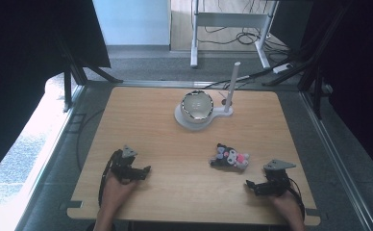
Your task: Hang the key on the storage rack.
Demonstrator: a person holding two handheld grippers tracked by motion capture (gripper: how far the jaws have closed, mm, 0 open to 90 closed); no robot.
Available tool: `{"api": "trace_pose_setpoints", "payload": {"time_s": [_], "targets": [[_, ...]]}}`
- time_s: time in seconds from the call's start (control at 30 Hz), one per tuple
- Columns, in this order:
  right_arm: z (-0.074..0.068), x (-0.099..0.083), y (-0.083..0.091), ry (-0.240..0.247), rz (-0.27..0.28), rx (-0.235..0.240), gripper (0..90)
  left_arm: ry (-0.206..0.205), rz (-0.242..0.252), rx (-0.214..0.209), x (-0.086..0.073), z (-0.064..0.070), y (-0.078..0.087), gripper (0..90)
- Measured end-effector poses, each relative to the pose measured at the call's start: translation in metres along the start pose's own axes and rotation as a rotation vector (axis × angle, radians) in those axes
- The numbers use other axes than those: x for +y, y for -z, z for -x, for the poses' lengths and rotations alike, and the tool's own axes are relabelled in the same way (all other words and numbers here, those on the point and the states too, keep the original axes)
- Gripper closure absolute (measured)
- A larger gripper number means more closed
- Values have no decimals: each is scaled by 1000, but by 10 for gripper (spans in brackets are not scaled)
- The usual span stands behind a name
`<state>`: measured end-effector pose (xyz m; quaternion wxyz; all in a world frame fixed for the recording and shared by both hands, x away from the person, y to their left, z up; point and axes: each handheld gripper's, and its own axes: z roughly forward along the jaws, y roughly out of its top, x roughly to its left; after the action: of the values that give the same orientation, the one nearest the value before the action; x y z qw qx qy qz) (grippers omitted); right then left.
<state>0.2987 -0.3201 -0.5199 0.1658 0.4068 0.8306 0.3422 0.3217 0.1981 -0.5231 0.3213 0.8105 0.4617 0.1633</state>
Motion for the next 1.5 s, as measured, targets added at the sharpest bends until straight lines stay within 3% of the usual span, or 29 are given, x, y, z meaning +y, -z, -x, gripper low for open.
{"api": "trace_pose_setpoints", "payload": {"time_s": [0.77,0.9,1.17,1.5], "targets": [[1,1,-1,7,-4,8,7,6,2,6,-2,1,2,46],[2,6,-1,23,-26,14,51,7,2,7,-2,1,2,46],[4,15,4,55,-46,12,56,7,2,7,-2,2,2,47],[7,35,8,107,-123,36,61,7,2,7,-2,2,2,46]]}}
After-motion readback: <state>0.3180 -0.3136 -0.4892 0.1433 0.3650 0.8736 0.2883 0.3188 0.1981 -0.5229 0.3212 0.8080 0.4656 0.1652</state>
